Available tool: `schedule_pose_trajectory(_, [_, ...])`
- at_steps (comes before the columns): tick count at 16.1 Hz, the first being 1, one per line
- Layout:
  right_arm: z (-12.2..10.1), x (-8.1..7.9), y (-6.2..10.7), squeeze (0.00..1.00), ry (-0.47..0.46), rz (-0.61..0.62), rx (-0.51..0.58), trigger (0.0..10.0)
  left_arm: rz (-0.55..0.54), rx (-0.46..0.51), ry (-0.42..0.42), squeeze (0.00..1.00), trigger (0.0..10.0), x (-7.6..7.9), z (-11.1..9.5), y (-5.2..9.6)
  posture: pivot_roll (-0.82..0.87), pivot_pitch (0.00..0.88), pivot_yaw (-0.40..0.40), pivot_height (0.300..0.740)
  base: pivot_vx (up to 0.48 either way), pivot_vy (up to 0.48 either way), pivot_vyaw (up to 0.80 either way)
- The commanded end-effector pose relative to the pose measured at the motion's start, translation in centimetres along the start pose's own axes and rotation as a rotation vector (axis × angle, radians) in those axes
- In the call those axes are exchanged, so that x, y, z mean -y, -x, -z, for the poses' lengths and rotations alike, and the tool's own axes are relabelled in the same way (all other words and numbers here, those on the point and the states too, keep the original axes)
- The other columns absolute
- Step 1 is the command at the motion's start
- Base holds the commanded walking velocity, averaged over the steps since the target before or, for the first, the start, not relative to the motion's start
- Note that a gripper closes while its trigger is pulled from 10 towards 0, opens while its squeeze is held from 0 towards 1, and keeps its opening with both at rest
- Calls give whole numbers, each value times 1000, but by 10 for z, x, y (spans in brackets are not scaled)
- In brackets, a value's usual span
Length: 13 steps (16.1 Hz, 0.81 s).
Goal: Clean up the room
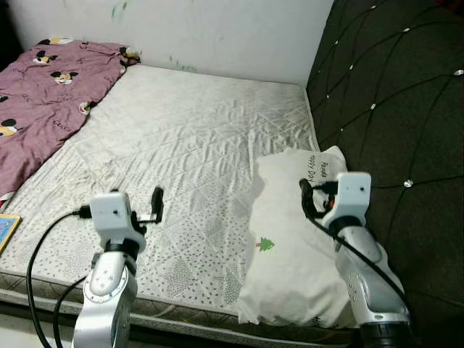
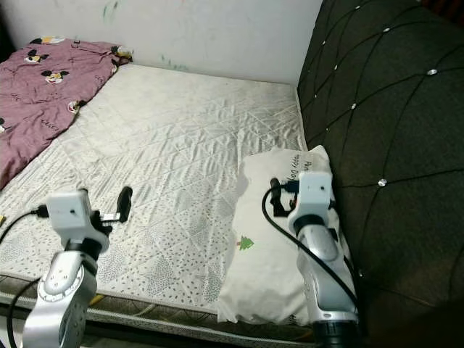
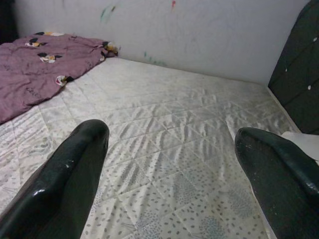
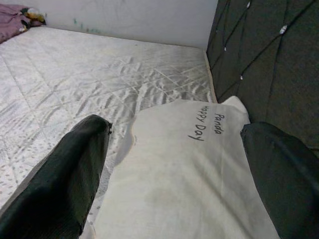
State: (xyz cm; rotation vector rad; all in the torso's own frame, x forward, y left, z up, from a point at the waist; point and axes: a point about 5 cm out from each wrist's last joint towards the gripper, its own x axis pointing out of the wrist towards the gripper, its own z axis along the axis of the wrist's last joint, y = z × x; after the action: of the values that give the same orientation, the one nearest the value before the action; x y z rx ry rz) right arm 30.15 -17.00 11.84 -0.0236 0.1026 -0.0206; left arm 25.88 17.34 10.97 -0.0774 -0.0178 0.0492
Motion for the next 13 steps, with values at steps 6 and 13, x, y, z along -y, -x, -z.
schedule_pose_trajectory(6, [7, 7, -1, 0, 24, 44, 12, 10000, 17, 8, 2, 0, 10000, 4, 7, 2, -27, 6, -74, 740, 0, 0, 0])
schedule_pose_trajectory(13, [14, 6, -1, 0, 24, 44, 4, 10000, 6, 25, 13, 0, 10000, 1, 7, 2, -19, 8, -79, 740, 0, 215, -766])
